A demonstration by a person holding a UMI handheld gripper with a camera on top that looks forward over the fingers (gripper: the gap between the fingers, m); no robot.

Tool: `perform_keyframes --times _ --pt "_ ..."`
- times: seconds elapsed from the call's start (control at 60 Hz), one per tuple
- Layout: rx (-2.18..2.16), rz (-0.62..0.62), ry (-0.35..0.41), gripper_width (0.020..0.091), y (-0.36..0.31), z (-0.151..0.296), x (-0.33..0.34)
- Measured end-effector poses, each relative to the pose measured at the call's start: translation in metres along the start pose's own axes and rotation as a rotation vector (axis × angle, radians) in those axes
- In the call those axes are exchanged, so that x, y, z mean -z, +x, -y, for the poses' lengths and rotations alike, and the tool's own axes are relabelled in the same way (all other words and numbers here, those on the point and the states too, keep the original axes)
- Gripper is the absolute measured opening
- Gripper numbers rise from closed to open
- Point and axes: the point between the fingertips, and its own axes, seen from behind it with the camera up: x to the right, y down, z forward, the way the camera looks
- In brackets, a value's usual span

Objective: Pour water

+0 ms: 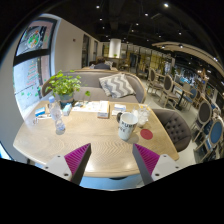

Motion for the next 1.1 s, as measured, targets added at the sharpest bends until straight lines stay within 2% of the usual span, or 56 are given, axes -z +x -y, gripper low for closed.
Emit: perform_keyframes --times 0.133,0.317,0.467,0.617,0.717,0.833,1.1 --pt "0.009 -0.009 -0.017 0.0855 -0.006 -0.010 0.002" --pt "0.034 -0.012 -0.067 0.0858 -0.054 -0.031 0.002" --pt "0.042 0.001 -0.108 0.0859 -0.114 -0.052 0.004" --pt "0.039 0.040 -0.115 0.0860 -0.191 -0.060 -0.005" --pt "0.017 0.078 -0.093 0.0862 -0.239 -0.049 -0.014" --pt "-0.002 0.114 -0.035 0.0859 -0.280 -0.023 -0.041" --pt "-0.011 0.163 0.086 0.0861 -0.312 0.035 -0.152"
